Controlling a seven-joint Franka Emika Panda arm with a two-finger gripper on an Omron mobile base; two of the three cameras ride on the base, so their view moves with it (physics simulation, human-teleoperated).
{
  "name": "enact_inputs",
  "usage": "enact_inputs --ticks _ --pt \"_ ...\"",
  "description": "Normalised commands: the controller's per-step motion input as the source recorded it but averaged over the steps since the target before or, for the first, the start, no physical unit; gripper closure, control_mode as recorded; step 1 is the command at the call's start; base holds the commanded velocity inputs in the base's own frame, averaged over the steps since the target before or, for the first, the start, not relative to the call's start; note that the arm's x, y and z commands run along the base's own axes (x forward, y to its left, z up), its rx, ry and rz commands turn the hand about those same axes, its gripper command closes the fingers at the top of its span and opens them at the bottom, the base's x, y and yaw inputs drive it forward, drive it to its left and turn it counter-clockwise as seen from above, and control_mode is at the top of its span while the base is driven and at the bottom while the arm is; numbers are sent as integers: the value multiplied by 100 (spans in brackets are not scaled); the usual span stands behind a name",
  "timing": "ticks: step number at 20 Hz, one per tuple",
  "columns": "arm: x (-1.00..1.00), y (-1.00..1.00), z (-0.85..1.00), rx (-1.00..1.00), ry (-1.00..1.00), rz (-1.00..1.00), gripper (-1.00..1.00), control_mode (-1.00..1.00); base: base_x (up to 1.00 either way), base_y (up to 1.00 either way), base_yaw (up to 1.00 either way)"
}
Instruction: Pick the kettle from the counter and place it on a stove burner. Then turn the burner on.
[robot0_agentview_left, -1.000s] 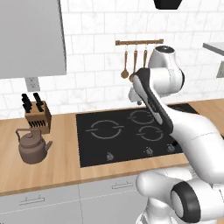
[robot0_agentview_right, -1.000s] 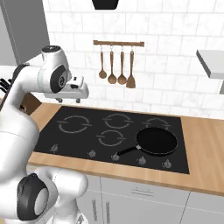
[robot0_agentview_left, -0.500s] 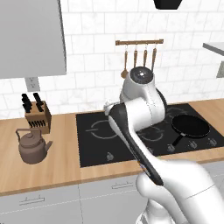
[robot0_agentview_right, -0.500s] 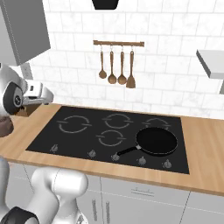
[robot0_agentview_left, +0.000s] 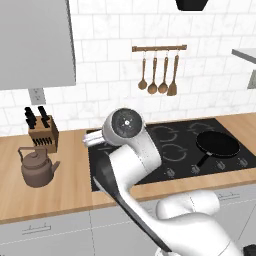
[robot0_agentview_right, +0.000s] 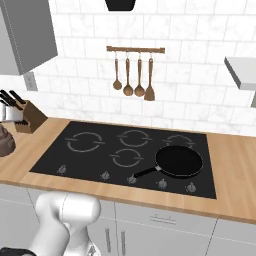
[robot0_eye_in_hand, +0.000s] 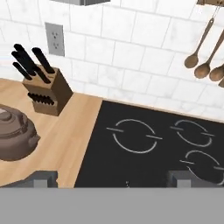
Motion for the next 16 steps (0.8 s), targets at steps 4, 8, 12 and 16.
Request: enact_inputs --ticks 4,8,12,16 --pt "0 100 0 0 -1 36 -100 -100 0 0 0" --pt "8 100 0 0 16 39 -100 -100 0 0 0" --pt "6 96 -23 -6 31 43 -100 -100 0 0 0" --pt "18 33 -41 -20 33 13 -100 -100 0 0 0"
